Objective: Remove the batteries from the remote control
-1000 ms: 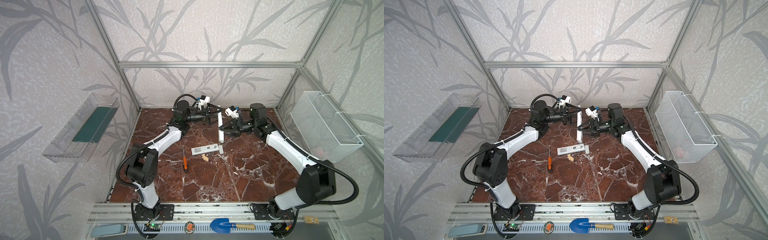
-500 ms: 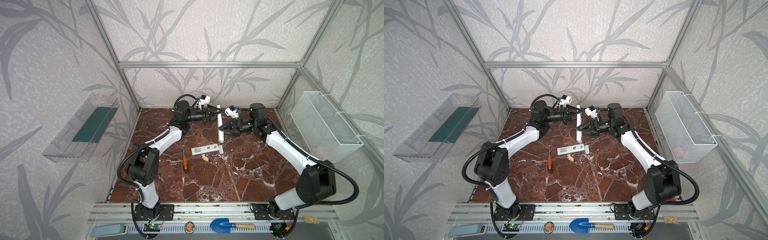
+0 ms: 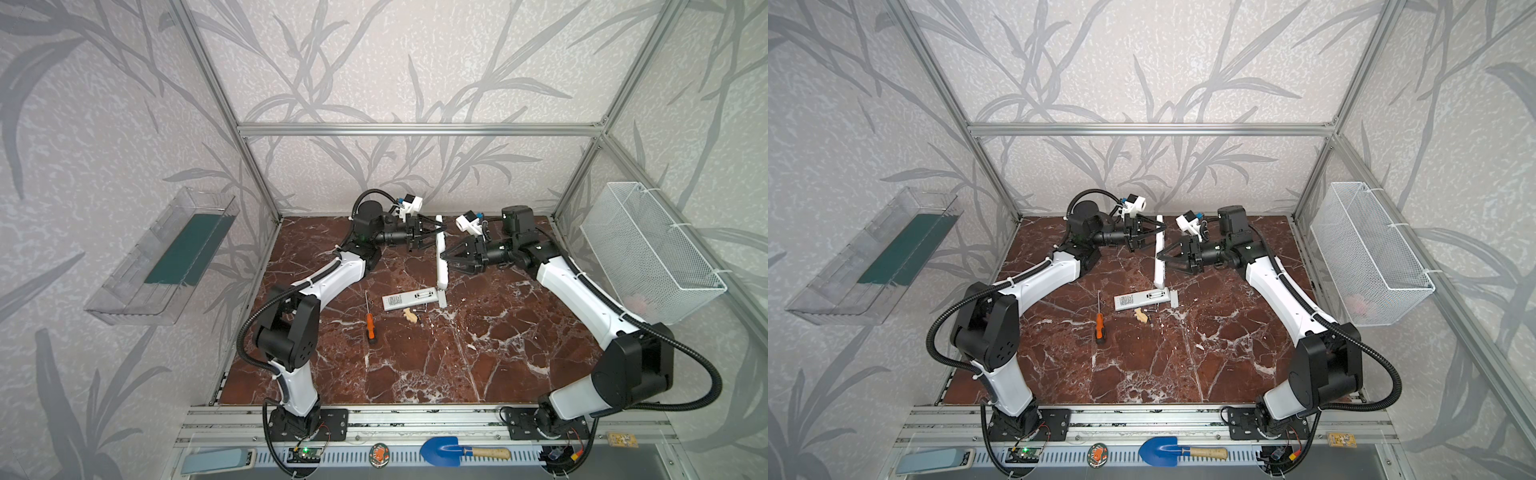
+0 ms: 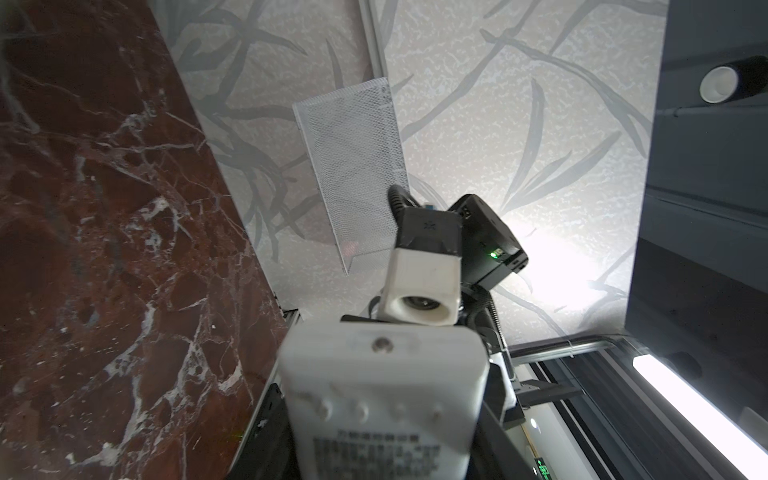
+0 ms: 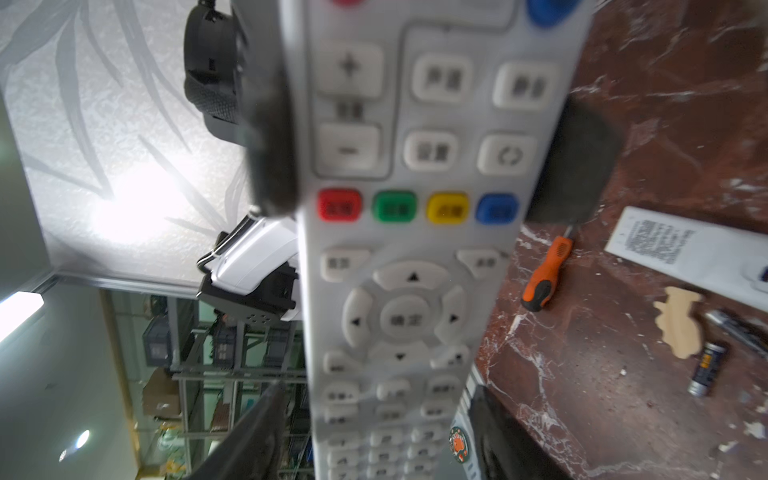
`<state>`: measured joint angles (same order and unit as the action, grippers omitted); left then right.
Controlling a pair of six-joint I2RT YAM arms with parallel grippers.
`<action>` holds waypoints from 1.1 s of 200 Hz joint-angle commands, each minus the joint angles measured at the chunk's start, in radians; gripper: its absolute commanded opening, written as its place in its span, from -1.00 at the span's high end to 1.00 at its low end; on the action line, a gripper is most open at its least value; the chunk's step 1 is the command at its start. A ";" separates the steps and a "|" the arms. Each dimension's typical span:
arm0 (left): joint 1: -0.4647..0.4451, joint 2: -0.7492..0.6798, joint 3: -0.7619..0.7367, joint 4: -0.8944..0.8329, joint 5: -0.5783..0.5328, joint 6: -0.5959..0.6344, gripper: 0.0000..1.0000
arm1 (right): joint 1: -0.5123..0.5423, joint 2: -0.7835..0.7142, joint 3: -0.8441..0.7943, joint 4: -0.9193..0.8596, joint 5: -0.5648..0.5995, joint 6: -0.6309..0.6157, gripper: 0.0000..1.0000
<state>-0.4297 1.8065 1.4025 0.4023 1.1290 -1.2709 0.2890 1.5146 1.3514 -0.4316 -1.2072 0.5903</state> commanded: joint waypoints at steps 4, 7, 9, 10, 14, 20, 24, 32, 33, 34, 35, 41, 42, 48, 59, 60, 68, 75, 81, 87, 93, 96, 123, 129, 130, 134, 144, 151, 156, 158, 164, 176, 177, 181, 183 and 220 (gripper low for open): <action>-0.003 -0.037 0.160 -0.717 -0.144 0.452 0.29 | -0.003 -0.067 0.050 -0.261 0.208 -0.182 -0.62; -0.003 -0.034 0.174 -0.757 -0.158 0.471 0.30 | -0.001 -0.073 0.048 -0.268 0.228 -0.185 -0.63; -0.002 -0.033 0.182 -0.778 -0.170 0.481 0.30 | -0.001 -0.076 0.047 -0.271 0.239 -0.186 -0.64; -0.003 -0.032 0.185 -0.786 -0.174 0.485 0.30 | 0.000 -0.077 0.046 -0.271 0.244 -0.189 -0.64; -0.003 -0.030 0.196 -0.822 -0.194 0.493 0.31 | 0.004 -0.083 0.040 -0.274 0.261 -0.192 -0.65; -0.002 -0.029 0.207 -0.866 -0.234 0.502 0.31 | 0.008 -0.091 0.032 -0.278 0.284 -0.195 -0.66; -0.004 -0.031 0.213 -0.891 -0.262 0.505 0.31 | 0.010 -0.093 0.029 -0.286 0.302 -0.199 -0.67; -0.006 -0.031 0.223 -0.943 -0.314 0.506 0.32 | 0.021 -0.096 0.029 -0.315 0.336 -0.217 -0.67; -0.006 -0.031 0.225 -0.949 -0.319 0.506 0.32 | 0.023 -0.096 0.029 -0.319 0.341 -0.220 -0.67; -0.005 -0.031 0.226 -0.955 -0.325 0.506 0.32 | 0.024 -0.096 0.030 -0.322 0.345 -0.222 -0.67; -0.005 -0.032 0.227 -0.962 -0.332 0.506 0.32 | 0.026 -0.096 0.030 -0.325 0.349 -0.224 -0.67; -0.008 -0.030 0.232 -0.997 -0.368 0.507 0.33 | 0.039 -0.096 0.031 -0.345 0.370 -0.238 -0.67; -0.008 -0.030 0.234 -1.002 -0.374 0.507 0.33 | 0.041 -0.096 0.031 -0.348 0.373 -0.240 -0.67; -0.012 -0.032 0.241 -1.034 -0.408 0.507 0.33 | 0.055 -0.094 0.031 -0.360 0.395 -0.251 -0.67; -0.020 -0.035 0.247 -1.076 -0.463 0.506 0.33 | 0.085 -0.093 0.030 -0.372 0.427 -0.264 -0.67; -0.020 -0.035 0.248 -1.078 -0.466 0.506 0.33 | 0.088 -0.093 0.030 -0.372 0.429 -0.265 -0.67; -0.027 -0.038 0.250 -1.091 -0.489 0.501 0.33 | 0.112 -0.092 0.029 -0.371 0.445 -0.265 -0.67; -0.032 -0.039 0.254 -1.104 -0.507 0.498 0.33 | 0.131 -0.090 0.029 -0.365 0.457 -0.262 -0.67; -0.037 -0.040 0.256 -1.116 -0.516 0.497 0.33 | 0.148 -0.088 0.028 -0.359 0.472 -0.257 -0.67; -0.041 -0.041 0.259 -1.119 -0.519 0.494 0.33 | 0.161 -0.085 0.028 -0.355 0.487 -0.252 -0.67; -0.044 -0.044 0.263 -1.124 -0.521 0.492 0.33 | 0.173 -0.081 0.028 -0.349 0.498 -0.246 -0.66; -0.045 -0.044 0.264 -1.128 -0.523 0.492 0.33 | 0.178 -0.079 0.026 -0.345 0.501 -0.242 -0.66; -0.060 -0.057 0.269 -1.144 -0.541 0.492 0.32 | 0.215 -0.054 0.010 -0.304 0.518 -0.203 -0.60; -0.060 -0.059 0.269 -1.149 -0.545 0.492 0.32 | 0.222 -0.047 0.009 -0.300 0.528 -0.198 -0.59; -0.060 -0.059 0.269 -1.149 -0.546 0.492 0.32 | 0.223 -0.046 0.009 -0.299 0.528 -0.197 -0.59; -0.062 -0.062 0.269 -1.153 -0.547 0.492 0.32 | 0.229 -0.041 0.009 -0.295 0.531 -0.193 -0.57; -0.062 -0.065 0.270 -1.160 -0.555 0.495 0.32 | 0.241 -0.031 0.008 -0.288 0.536 -0.180 -0.52; -0.064 -0.068 0.268 -1.163 -0.558 0.495 0.32 | 0.251 -0.023 0.006 -0.283 0.540 -0.172 -0.48; -0.063 -0.070 0.266 -1.164 -0.559 0.495 0.32 | 0.258 -0.018 0.005 -0.281 0.544 -0.167 -0.46; -0.063 -0.070 0.266 -1.163 -0.560 0.495 0.32 | 0.261 -0.017 0.005 -0.280 0.546 -0.167 -0.46; -0.064 -0.073 0.266 -1.165 -0.565 0.494 0.32 | 0.270 -0.011 0.004 -0.281 0.553 -0.167 -0.44; -0.065 -0.075 0.268 -1.167 -0.569 0.493 0.32 | 0.283 0.002 0.005 -0.288 0.571 -0.165 -0.40; -0.065 -0.075 0.268 -1.166 -0.569 0.493 0.32 | 0.283 0.003 0.004 -0.288 0.572 -0.165 -0.40; -0.065 -0.076 0.269 -1.166 -0.571 0.492 0.32 | 0.286 0.007 0.003 -0.288 0.575 -0.163 -0.39; -0.065 -0.076 0.269 -1.166 -0.572 0.492 0.32 | 0.287 0.008 0.002 -0.287 0.576 -0.162 -0.38; -0.069 -0.072 0.273 -1.165 -0.584 0.486 0.32 | 0.305 0.041 -0.005 -0.242 0.571 -0.121 -0.15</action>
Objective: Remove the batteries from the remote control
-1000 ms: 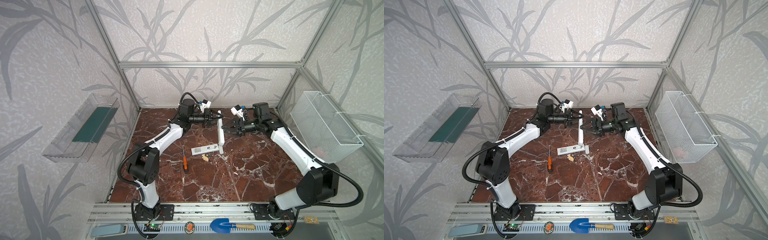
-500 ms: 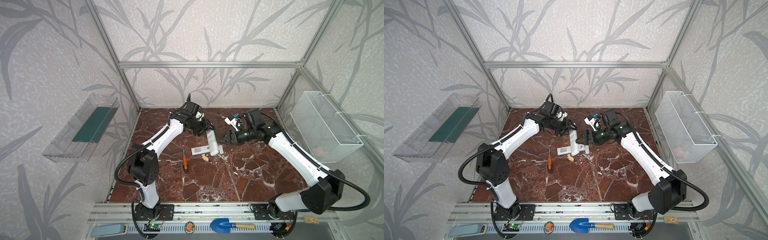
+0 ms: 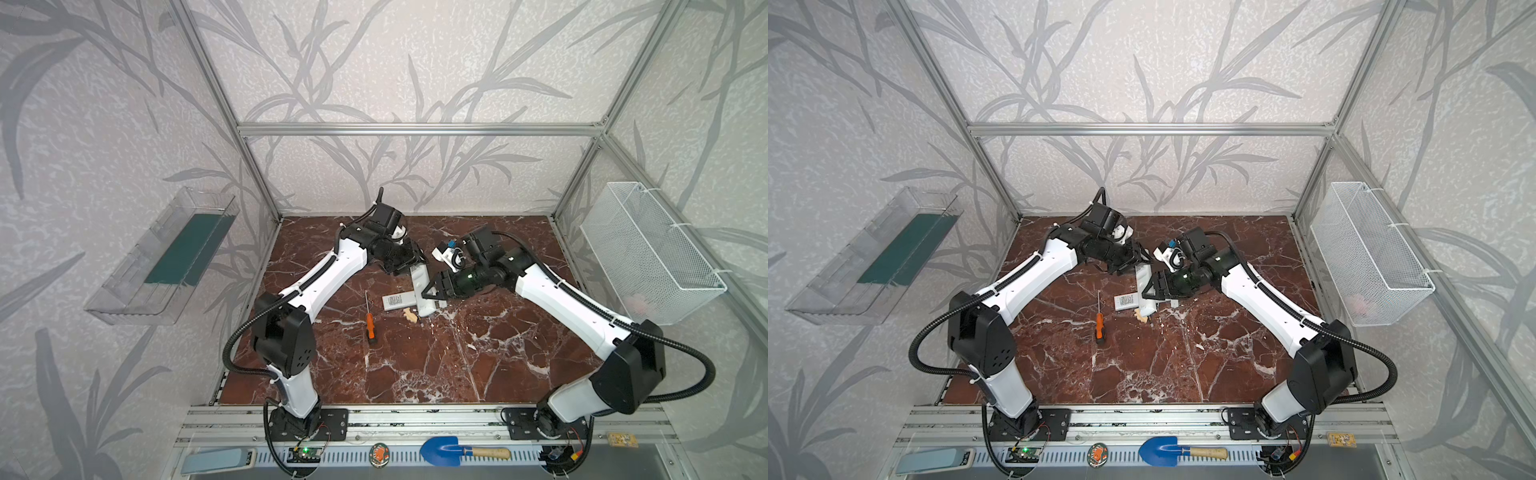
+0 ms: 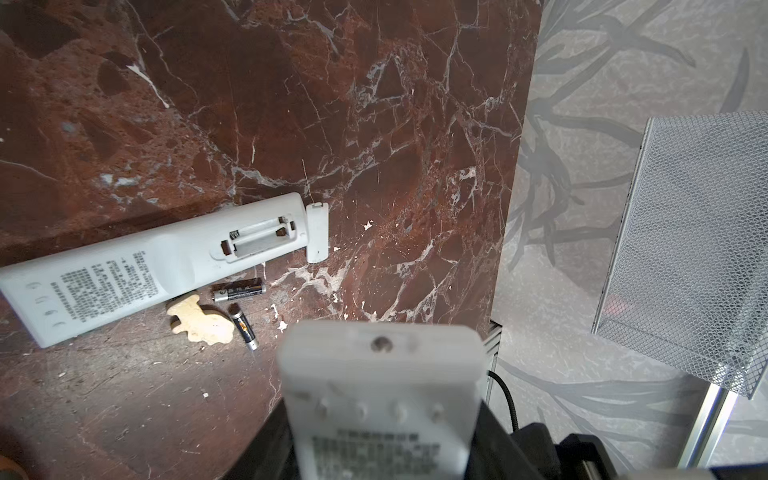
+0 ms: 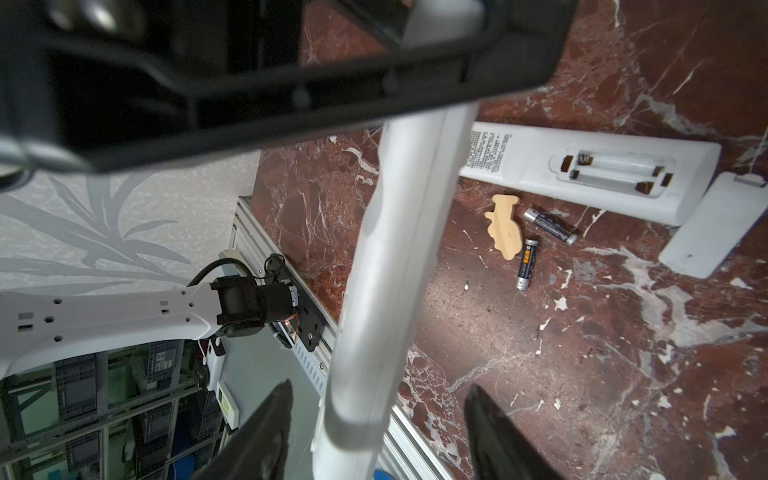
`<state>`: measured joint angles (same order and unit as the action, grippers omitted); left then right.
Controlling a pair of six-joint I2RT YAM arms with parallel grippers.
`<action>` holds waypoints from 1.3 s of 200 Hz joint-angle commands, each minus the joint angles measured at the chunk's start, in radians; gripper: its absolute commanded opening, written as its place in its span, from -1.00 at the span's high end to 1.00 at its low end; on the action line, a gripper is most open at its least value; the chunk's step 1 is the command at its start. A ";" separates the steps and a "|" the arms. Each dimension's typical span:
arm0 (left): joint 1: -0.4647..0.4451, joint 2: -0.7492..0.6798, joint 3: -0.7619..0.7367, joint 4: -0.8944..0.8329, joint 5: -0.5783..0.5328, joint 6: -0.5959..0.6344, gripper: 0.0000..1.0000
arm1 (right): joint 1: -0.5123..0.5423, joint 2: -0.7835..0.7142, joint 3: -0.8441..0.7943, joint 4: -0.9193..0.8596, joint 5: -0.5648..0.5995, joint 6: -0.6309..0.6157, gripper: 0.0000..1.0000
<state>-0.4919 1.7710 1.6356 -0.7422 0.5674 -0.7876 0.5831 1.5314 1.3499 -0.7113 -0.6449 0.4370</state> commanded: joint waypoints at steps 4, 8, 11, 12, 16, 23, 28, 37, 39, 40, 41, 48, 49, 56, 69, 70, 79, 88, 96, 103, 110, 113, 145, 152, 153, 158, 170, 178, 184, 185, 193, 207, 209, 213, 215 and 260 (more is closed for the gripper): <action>-0.008 -0.035 0.041 -0.020 -0.025 0.001 0.32 | 0.014 0.029 0.000 0.036 0.008 0.032 -0.12; -0.007 -0.034 0.042 -0.022 -0.027 0.001 0.32 | 0.016 0.033 0.003 0.034 0.006 0.034 -0.10; -0.007 -0.034 0.043 -0.023 -0.030 0.001 0.32 | 0.017 0.036 0.006 0.030 0.007 0.033 -0.09; -0.007 -0.033 0.044 -0.022 -0.030 0.001 0.32 | 0.018 0.038 0.007 0.030 0.006 0.033 -0.08; -0.008 -0.032 0.045 -0.022 -0.033 -0.001 0.32 | 0.018 0.042 0.010 0.028 0.000 0.032 -0.06; -0.009 -0.029 0.049 -0.023 -0.038 -0.001 0.32 | 0.020 0.050 0.012 0.028 -0.011 0.034 -0.02; -0.008 -0.027 0.052 -0.024 -0.041 -0.002 0.32 | 0.021 0.053 0.010 0.032 -0.020 0.038 0.01; -0.008 -0.023 0.056 -0.026 -0.048 -0.004 0.32 | 0.024 0.060 0.004 0.041 -0.033 0.044 0.06; -0.009 -0.021 0.057 -0.026 -0.051 -0.004 0.32 | 0.025 0.060 0.003 0.047 -0.035 0.045 0.07; -0.010 -0.022 0.058 -0.026 -0.052 -0.004 0.32 | 0.026 0.061 0.001 0.049 -0.036 0.046 0.08; -0.010 -0.021 0.059 -0.026 -0.053 -0.004 0.32 | 0.026 0.061 0.001 0.051 -0.039 0.047 0.08; -0.010 -0.018 0.063 -0.029 -0.060 -0.005 0.32 | 0.027 0.064 -0.006 0.064 -0.048 0.054 0.12; -0.010 -0.018 0.063 -0.028 -0.062 -0.005 0.32 | 0.027 0.065 -0.007 0.065 -0.050 0.055 0.13; -0.011 -0.016 0.068 -0.028 -0.067 -0.006 0.32 | 0.028 0.067 -0.011 0.074 -0.054 0.061 0.17; -0.012 -0.010 0.078 -0.029 -0.073 -0.007 0.32 | 0.027 0.067 -0.015 0.078 -0.047 0.065 0.27; -0.012 -0.010 0.079 -0.029 -0.073 -0.006 0.32 | 0.027 0.067 -0.014 0.078 -0.045 0.066 0.28; -0.013 -0.003 0.086 -0.031 -0.077 -0.006 0.32 | 0.028 0.068 -0.014 0.076 -0.040 0.062 0.37; -0.013 0.000 0.090 -0.031 -0.077 -0.007 0.32 | 0.029 0.066 -0.014 0.076 -0.038 0.060 0.48; -0.013 0.001 0.093 -0.031 -0.080 -0.006 0.32 | 0.026 0.064 -0.014 0.075 -0.040 0.057 0.58; -0.013 0.003 0.094 -0.034 -0.080 -0.004 0.30 | 0.022 0.063 -0.016 0.076 -0.043 0.053 0.65; -0.013 0.005 0.095 -0.035 -0.081 -0.001 0.26 | 0.016 0.061 -0.017 0.076 -0.052 0.050 0.74; -0.012 0.005 0.095 -0.036 -0.081 0.002 0.25 | 0.012 0.060 -0.018 0.073 -0.058 0.046 0.77; -0.007 -0.019 0.085 -0.050 -0.067 0.061 -0.48 | -0.077 0.041 -0.043 0.086 -0.152 0.031 0.94; 0.000 -0.028 0.078 -0.038 -0.039 0.083 -0.66 | -0.103 0.033 -0.054 0.096 -0.182 0.027 0.95; 0.001 -0.029 0.077 -0.037 -0.035 0.087 -0.69 | -0.107 0.032 -0.055 0.098 -0.188 0.026 0.95; 0.008 -0.034 0.077 -0.035 -0.015 0.106 -0.81 | -0.128 0.025 -0.059 0.102 -0.217 0.018 0.95; 0.027 -0.046 0.086 -0.044 0.037 0.170 -0.98 | -0.172 0.018 -0.050 0.085 -0.288 -0.020 0.95; 0.041 -0.052 0.094 -0.055 0.068 0.225 -0.98 | -0.194 0.015 -0.037 0.063 -0.345 -0.055 0.95; 0.049 -0.057 0.098 -0.067 0.087 0.262 -0.98 | -0.209 0.014 -0.026 0.050 -0.398 -0.080 0.94; 0.050 -0.058 0.098 -0.068 0.093 0.269 -0.98 | -0.211 0.015 -0.025 0.048 -0.406 -0.084 0.94; 0.065 -0.064 0.090 -0.061 0.152 0.306 -0.98 | -0.226 0.014 -0.013 0.034 -0.479 -0.110 0.94; 0.094 -0.061 0.079 -0.039 0.292 0.327 -0.98 | -0.235 0.003 -0.014 0.041 -0.586 -0.126 0.91; 0.097 -0.059 0.079 -0.036 0.308 0.329 -0.98 | -0.235 0.002 -0.016 0.046 -0.598 -0.126 0.91; 0.100 -0.055 0.079 -0.033 0.348 0.334 -0.98 | -0.235 -0.002 -0.019 0.051 -0.624 -0.126 0.90; 0.103 -0.055 0.078 -0.031 0.363 0.338 -0.98 | -0.235 -0.003 -0.022 0.055 -0.633 -0.126 0.90; 0.119 -0.139 -0.069 0.231 0.548 0.220 -0.98 | -0.231 -0.041 -0.056 0.112 -0.759 -0.116 0.92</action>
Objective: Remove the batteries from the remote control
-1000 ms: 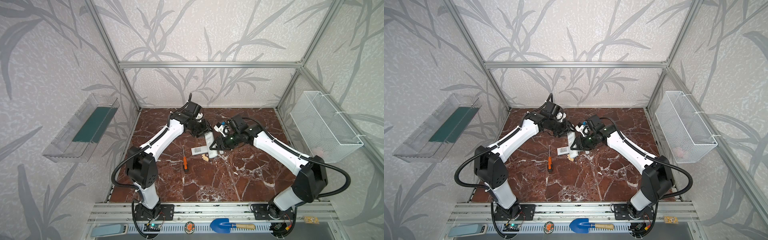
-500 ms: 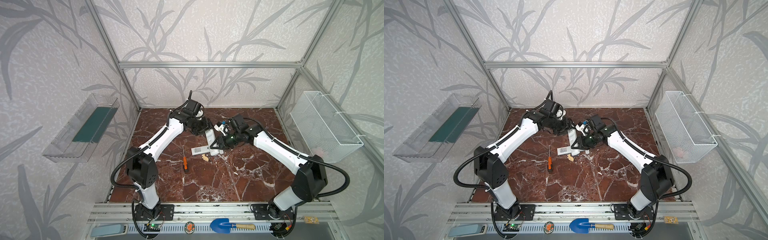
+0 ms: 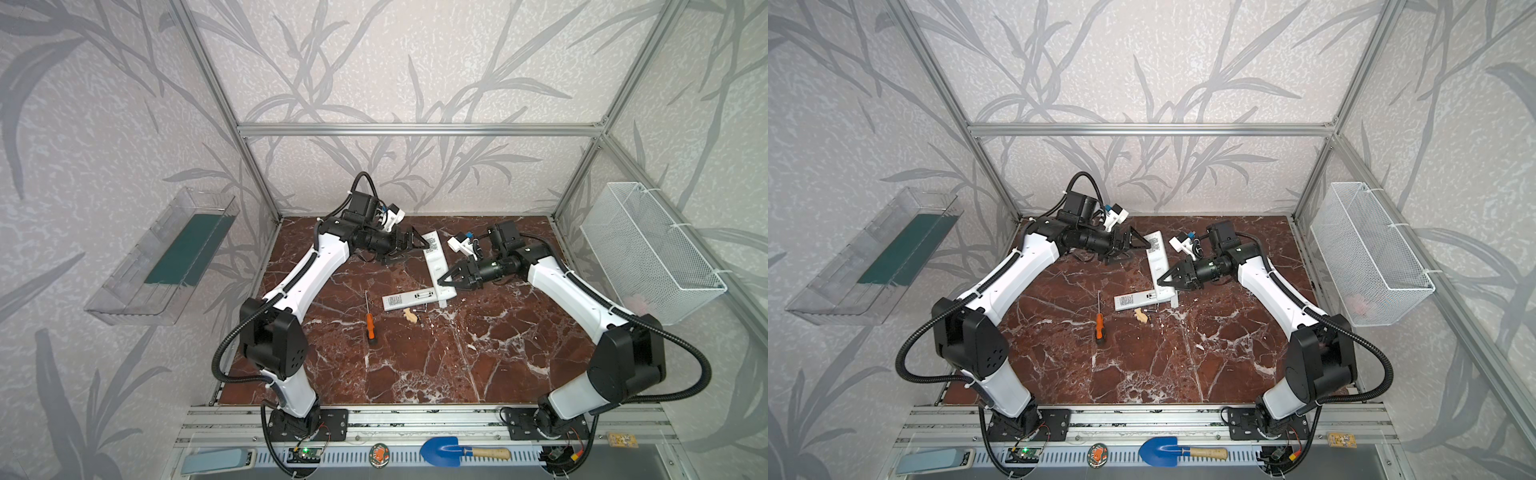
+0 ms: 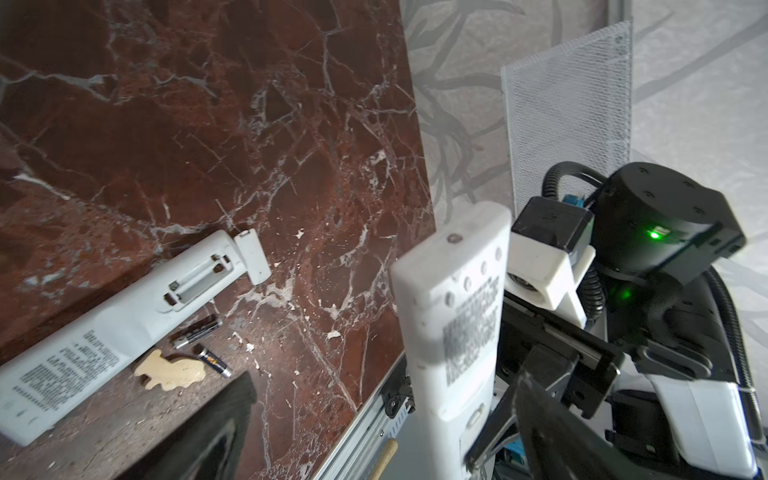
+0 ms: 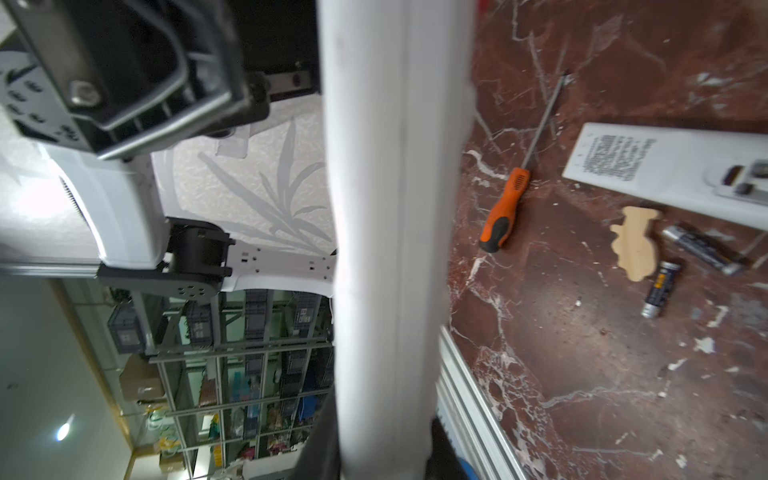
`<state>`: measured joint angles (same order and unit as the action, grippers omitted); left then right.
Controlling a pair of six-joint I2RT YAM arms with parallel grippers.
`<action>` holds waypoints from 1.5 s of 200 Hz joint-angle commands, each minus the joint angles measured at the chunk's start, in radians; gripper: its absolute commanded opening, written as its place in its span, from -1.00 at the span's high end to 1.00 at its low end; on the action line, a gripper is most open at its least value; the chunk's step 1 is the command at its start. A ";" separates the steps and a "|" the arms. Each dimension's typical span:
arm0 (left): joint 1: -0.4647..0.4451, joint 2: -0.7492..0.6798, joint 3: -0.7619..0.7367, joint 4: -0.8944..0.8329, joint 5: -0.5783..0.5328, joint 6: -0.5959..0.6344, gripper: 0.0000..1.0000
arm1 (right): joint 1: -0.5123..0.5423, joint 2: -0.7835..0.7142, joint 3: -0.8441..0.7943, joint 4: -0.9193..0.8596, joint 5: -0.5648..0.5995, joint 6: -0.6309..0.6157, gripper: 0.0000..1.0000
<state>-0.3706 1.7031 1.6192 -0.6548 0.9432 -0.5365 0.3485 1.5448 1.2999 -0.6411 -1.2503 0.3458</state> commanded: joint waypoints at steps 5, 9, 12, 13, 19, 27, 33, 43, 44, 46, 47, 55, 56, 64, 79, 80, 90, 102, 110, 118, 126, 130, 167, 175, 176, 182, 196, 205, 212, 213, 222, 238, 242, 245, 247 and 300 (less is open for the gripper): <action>0.002 -0.080 -0.065 0.158 0.184 -0.041 -0.98 | 0.006 -0.057 -0.012 0.048 -0.161 -0.018 0.92; 0.007 -0.084 -0.076 0.173 0.193 -0.051 -0.98 | 0.011 -0.058 -0.019 0.055 -0.166 -0.010 0.92; 0.010 -0.089 -0.085 0.187 0.200 -0.060 -0.97 | 0.014 -0.059 -0.022 0.061 -0.168 -0.004 0.92; 0.010 -0.090 -0.088 0.192 0.203 -0.064 -0.97 | 0.015 -0.059 -0.024 0.064 -0.168 -0.003 0.92; 0.016 -0.099 -0.111 0.238 0.222 -0.096 -0.94 | 0.024 -0.058 -0.029 0.068 -0.173 0.000 0.92; 0.025 -0.109 -0.140 0.315 0.243 -0.155 -0.90 | 0.039 -0.056 -0.032 0.067 -0.178 -0.003 0.91; 0.028 -0.116 -0.159 0.364 0.255 -0.195 -0.85 | 0.049 -0.054 -0.032 0.062 -0.180 -0.008 0.92; 0.032 -0.126 -0.177 0.414 0.271 -0.230 -0.79 | 0.065 -0.052 -0.033 0.048 -0.183 -0.019 0.92; 0.032 -0.126 -0.178 0.415 0.271 -0.230 -0.78 | 0.065 -0.051 -0.033 0.046 -0.183 -0.019 0.92; 0.032 -0.127 -0.177 0.413 0.272 -0.230 -0.78 | 0.068 -0.050 -0.033 0.044 -0.184 -0.022 0.92; 0.032 -0.128 -0.178 0.412 0.273 -0.228 -0.77 | 0.069 -0.050 -0.033 0.043 -0.184 -0.023 0.92; 0.032 -0.135 -0.180 0.394 0.276 -0.215 -0.72 | 0.073 -0.048 -0.032 0.037 -0.184 -0.028 0.92; 0.032 -0.137 -0.180 0.392 0.276 -0.214 -0.71 | 0.073 -0.049 -0.032 0.036 -0.185 -0.028 0.92; 0.032 -0.144 -0.187 0.378 0.277 -0.202 -0.69 | 0.076 -0.049 -0.033 0.035 -0.188 -0.030 0.92; 0.032 -0.156 -0.200 0.354 0.280 -0.185 -0.62 | 0.081 -0.049 -0.029 0.028 -0.191 -0.031 0.93; 0.032 -0.156 -0.201 0.354 0.281 -0.185 -0.61 | 0.082 -0.048 -0.029 0.027 -0.190 -0.032 0.93; 0.032 -0.162 -0.212 0.350 0.289 -0.183 -0.56 | 0.084 -0.046 -0.028 0.019 -0.192 -0.035 0.93; 0.032 -0.170 -0.220 0.350 0.290 -0.183 -0.49 | 0.091 -0.046 -0.030 0.018 -0.194 -0.037 0.94; 0.033 -0.173 -0.222 0.351 0.292 -0.184 -0.44 | 0.100 -0.042 -0.034 0.018 -0.195 -0.037 0.93; 0.033 -0.173 -0.224 0.355 0.295 -0.189 -0.39 | 0.107 -0.040 -0.035 0.013 -0.197 -0.041 0.93; 0.033 -0.175 -0.227 0.366 0.299 -0.197 -0.34 | 0.111 -0.034 -0.036 0.000 -0.200 -0.051 0.94; 0.033 -0.174 -0.229 0.370 0.302 -0.201 -0.31 | 0.113 -0.033 -0.037 -0.006 -0.200 -0.055 0.94; 0.033 -0.177 -0.247 0.386 0.326 -0.212 -0.13 | 0.115 -0.034 -0.044 -0.021 -0.201 -0.068 0.94; 0.033 -0.179 -0.255 0.390 0.331 -0.214 -0.05 | 0.115 -0.034 -0.045 -0.025 -0.197 -0.072 0.94; 0.033 -0.179 -0.254 0.390 0.331 -0.215 -0.03 | 0.115 -0.034 -0.045 -0.027 -0.197 -0.073 0.94; 0.033 -0.180 -0.260 0.393 0.334 -0.217 0.06 | 0.115 -0.033 -0.044 -0.033 -0.194 -0.077 0.94; 0.033 -0.181 -0.272 0.409 0.343 -0.230 0.21 | 0.116 -0.028 -0.042 -0.046 -0.189 -0.087 0.94; 0.033 -0.182 -0.279 0.427 0.346 -0.243 0.25 | 0.115 -0.024 -0.039 -0.055 -0.186 -0.095 0.94; 0.034 -0.180 -0.283 0.434 0.348 -0.250 0.30 | 0.115 -0.022 -0.037 -0.060 -0.185 -0.099 0.94; 0.033 -0.180 -0.283 0.435 0.348 -0.251 0.31 | 0.115 -0.022 -0.037 -0.061 -0.184 -0.100 0.95; 0.035 -0.181 -0.286 0.446 0.350 -0.259 0.37 | 0.115 -0.019 -0.036 -0.066 -0.180 -0.104 0.93; 0.035 -0.178 -0.292 0.477 0.351 -0.281 0.53 | 0.115 -0.014 -0.029 -0.079 -0.171 -0.118 0.88; 0.035 -0.177 -0.295 0.486 0.351 -0.288 0.59 | 0.114 -0.012 -0.026 -0.085 -0.166 -0.122 0.84; 0.035 -0.176 -0.296 0.493 0.350 -0.294 0.62 | 0.114 -0.011 -0.023 -0.093 -0.162 -0.127 0.79; 0.035 -0.175 -0.297 0.497 0.350 -0.296 0.64 | 0.113 -0.010 -0.022 -0.096 -0.159 -0.132 0.75; 0.030 -0.175 -0.322 0.507 0.240 -0.284 0.91 | -0.014 -0.070 0.050 -0.178 0.061 -0.186 -0.59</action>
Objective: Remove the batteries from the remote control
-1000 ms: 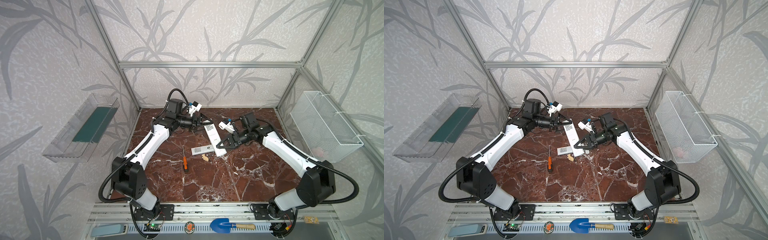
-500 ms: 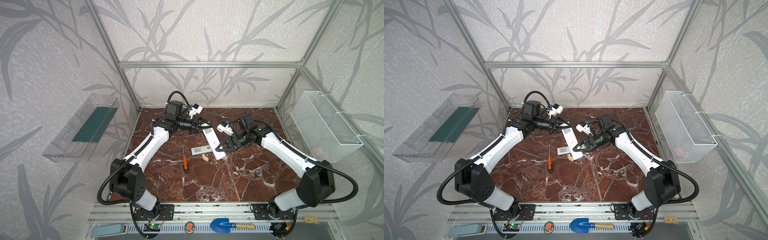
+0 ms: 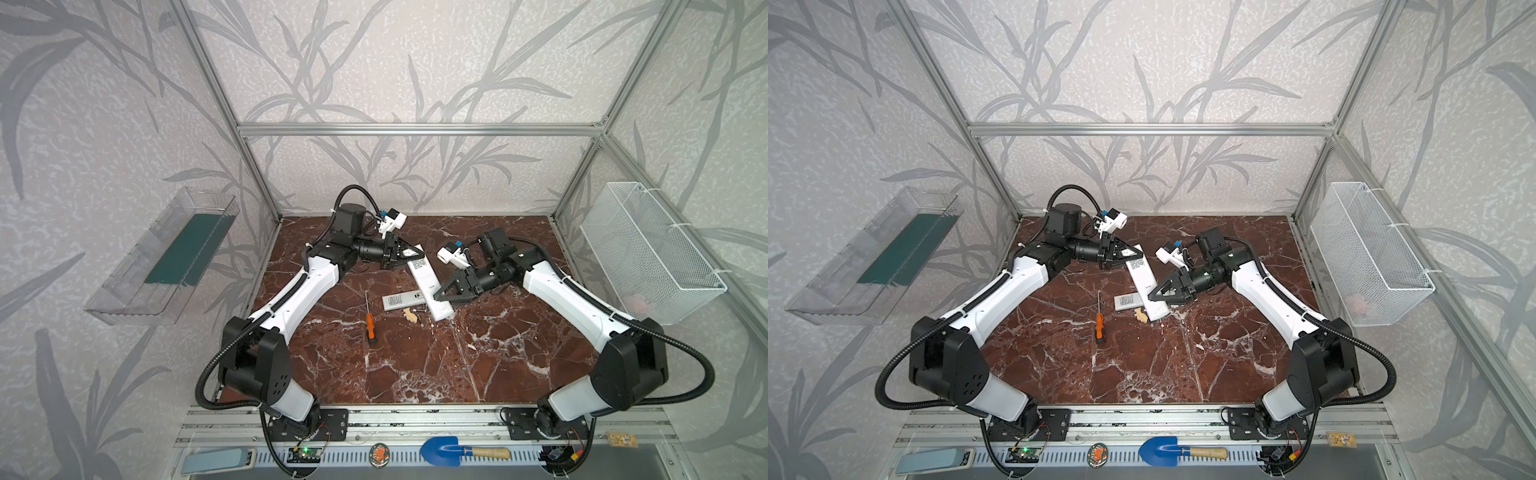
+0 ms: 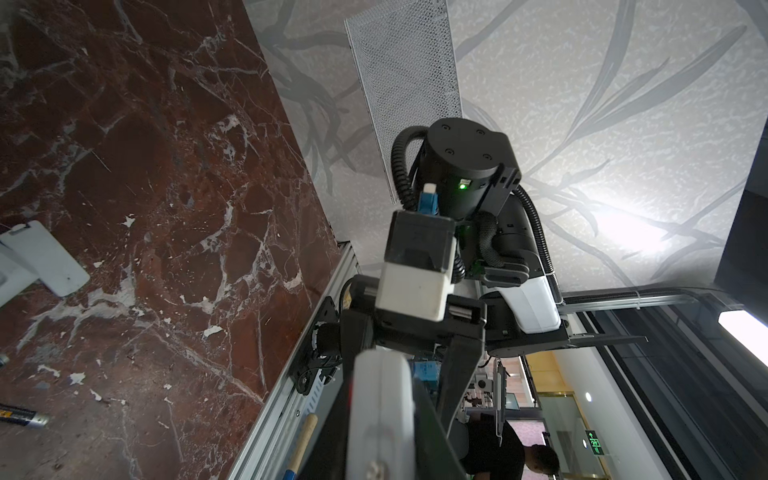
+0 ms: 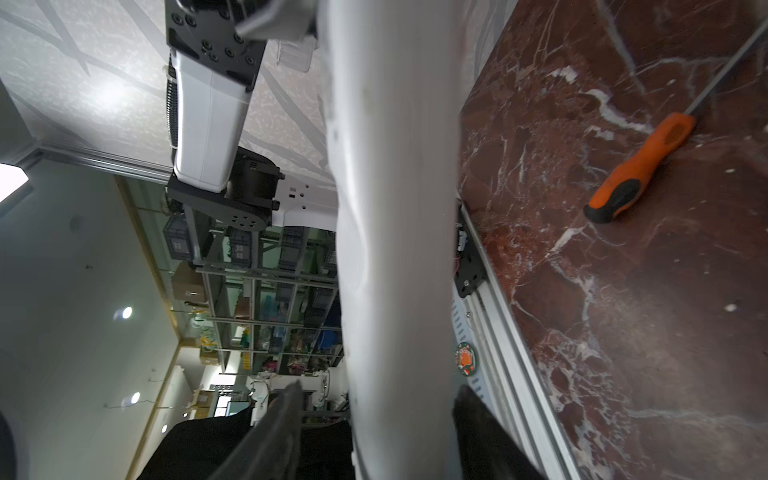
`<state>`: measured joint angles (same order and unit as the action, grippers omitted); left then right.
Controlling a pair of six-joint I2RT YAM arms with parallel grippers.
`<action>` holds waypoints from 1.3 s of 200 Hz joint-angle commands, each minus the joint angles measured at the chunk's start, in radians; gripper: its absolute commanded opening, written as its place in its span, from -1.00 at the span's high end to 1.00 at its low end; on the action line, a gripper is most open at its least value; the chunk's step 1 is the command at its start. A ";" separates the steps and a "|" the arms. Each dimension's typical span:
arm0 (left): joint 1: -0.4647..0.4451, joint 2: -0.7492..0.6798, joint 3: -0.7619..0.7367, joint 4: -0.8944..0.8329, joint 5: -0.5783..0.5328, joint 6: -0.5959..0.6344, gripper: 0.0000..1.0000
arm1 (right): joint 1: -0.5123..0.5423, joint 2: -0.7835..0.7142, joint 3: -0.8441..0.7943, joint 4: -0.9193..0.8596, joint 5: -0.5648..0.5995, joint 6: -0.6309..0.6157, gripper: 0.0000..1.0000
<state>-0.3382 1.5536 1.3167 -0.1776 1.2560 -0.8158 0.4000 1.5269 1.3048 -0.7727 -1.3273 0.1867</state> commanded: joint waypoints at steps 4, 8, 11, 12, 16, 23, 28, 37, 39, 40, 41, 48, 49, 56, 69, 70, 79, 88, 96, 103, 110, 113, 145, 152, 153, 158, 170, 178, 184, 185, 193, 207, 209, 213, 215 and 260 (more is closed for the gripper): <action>-0.005 -0.026 -0.022 0.026 -0.094 0.003 0.92 | -0.080 -0.065 0.045 -0.040 0.174 -0.017 -0.66; -0.008 -0.027 -0.025 0.020 -0.121 0.011 0.92 | -0.096 -0.079 0.044 -0.031 0.210 -0.007 -0.76; -0.011 -0.029 -0.027 0.012 -0.148 0.018 0.92 | -0.109 -0.092 0.040 -0.023 0.235 0.003 -0.82; -0.011 -0.030 -0.028 0.010 -0.156 0.020 0.93 | -0.113 -0.095 0.039 -0.019 0.243 0.006 -0.85; -0.018 -0.031 -0.033 0.003 -0.190 0.028 0.94 | -0.130 -0.114 0.031 -0.002 0.274 0.022 -0.95; -0.034 -0.032 -0.043 -0.002 -0.248 0.043 0.96 | -0.156 -0.151 0.007 0.037 0.341 0.064 -0.98; -0.046 -0.032 -0.050 -0.008 -0.293 0.054 0.96 | -0.173 -0.182 -0.021 0.079 0.382 0.093 -0.98; -0.078 -0.032 -0.071 0.012 -0.373 0.057 0.96 | -0.190 -0.246 -0.084 0.161 0.442 0.145 -0.98; -0.086 -0.031 -0.077 0.023 -0.389 0.056 0.96 | -0.193 -0.261 -0.101 0.179 0.458 0.158 -0.98; -0.090 -0.031 -0.081 0.028 -0.395 0.055 0.96 | -0.194 -0.268 -0.108 0.190 0.466 0.164 -0.98; -0.094 -0.031 -0.085 0.037 -0.400 0.054 0.96 | -0.195 -0.275 -0.114 0.197 0.477 0.169 -0.98; -0.120 -0.026 -0.112 0.105 -0.433 0.039 0.95 | -0.196 -0.329 -0.174 0.264 0.536 0.218 -0.98; -0.123 -0.025 -0.117 0.117 -0.438 0.037 0.95 | -0.196 -0.336 -0.183 0.275 0.544 0.226 -0.98; -0.147 -0.020 -0.142 0.174 -0.483 0.018 0.93 | -0.196 -0.386 -0.250 0.347 0.579 0.280 -0.98; -0.179 -0.007 -0.184 0.249 -0.575 -0.012 0.92 | -0.196 -0.452 -0.342 0.408 0.636 0.338 -0.98; -0.181 -0.007 -0.187 0.255 -0.583 -0.014 0.92 | -0.196 -0.456 -0.348 0.410 0.639 0.341 -0.98; -0.200 -0.002 -0.222 0.316 -0.643 -0.032 0.92 | -0.196 -0.475 -0.384 0.408 0.650 0.356 -0.98; -0.223 -0.004 -0.265 0.383 -0.718 -0.043 0.92 | -0.196 -0.479 -0.399 0.378 0.647 0.347 -0.98; -0.245 -0.008 -0.310 0.458 -0.772 -0.040 0.92 | -0.194 -0.477 -0.402 0.335 0.654 0.336 -0.99; -0.264 -0.010 -0.349 0.530 -0.812 -0.030 0.95 | -0.194 -0.474 -0.402 0.286 0.678 0.332 -0.99; -0.282 -0.012 -0.382 0.593 -0.852 -0.018 1.00 | -0.194 -0.472 -0.401 0.249 0.692 0.327 -1.00; -0.290 -0.013 -0.395 0.609 -0.872 -0.016 1.00 | -0.195 -0.470 -0.402 0.237 0.694 0.325 -1.00; -0.335 0.006 -0.460 0.671 -1.014 -0.029 1.00 | -0.187 -0.473 -0.455 0.159 0.775 0.393 -0.98; -0.348 0.008 -0.479 0.702 -1.044 -0.024 1.00 | -0.187 -0.472 -0.470 0.156 0.784 0.417 -0.97; -0.350 0.008 -0.482 0.707 -1.049 -0.023 1.00 | -0.187 -0.472 -0.473 0.156 0.785 0.421 -0.97; -0.361 0.009 -0.498 0.743 -1.072 -0.012 1.00 | -0.184 -0.470 -0.486 0.161 0.787 0.441 -0.96; -0.390 0.017 -0.534 0.815 -1.124 0.011 1.00 | -0.176 -0.468 -0.519 0.195 0.774 0.510 -0.95; -0.403 0.033 -0.551 0.872 -1.132 0.015 1.00 | -0.164 -0.465 -0.539 0.223 0.770 0.542 -0.94; -0.408 0.050 -0.561 0.910 -1.134 0.000 1.00 | -0.153 -0.459 -0.548 0.236 0.772 0.559 -0.93; -0.408 0.052 -0.562 0.913 -1.133 -0.005 1.00 | -0.152 -0.458 -0.549 0.237 0.773 0.561 -0.92; -0.414 0.071 -0.569 0.938 -1.138 -0.029 1.00 | -0.137 -0.446 -0.552 0.247 0.778 0.570 -0.92; -0.431 0.094 -0.582 0.971 -1.154 -0.038 1.00 | -0.111 -0.420 -0.558 0.275 0.779 0.584 -0.91; -0.434 0.097 -0.582 0.974 -1.156 -0.039 1.00 | -0.110 -0.416 -0.559 0.280 0.776 0.585 -0.91; -0.438 0.103 -0.583 0.981 -1.158 -0.041 1.00 | -0.105 -0.407 -0.559 0.293 0.769 0.586 -0.91; -0.439 0.106 -0.584 0.983 -1.159 -0.043 1.00 | -0.103 -0.403 -0.560 0.298 0.767 0.587 -0.90; -0.460 0.146 -0.610 1.023 -1.194 -0.082 1.00 | -0.091 -0.303 -0.592 0.401 0.744 0.627 -0.88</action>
<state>-0.7883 1.6947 0.7261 0.7349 0.1204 -0.8608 0.3050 1.1889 0.7414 -0.4553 -0.5644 0.7712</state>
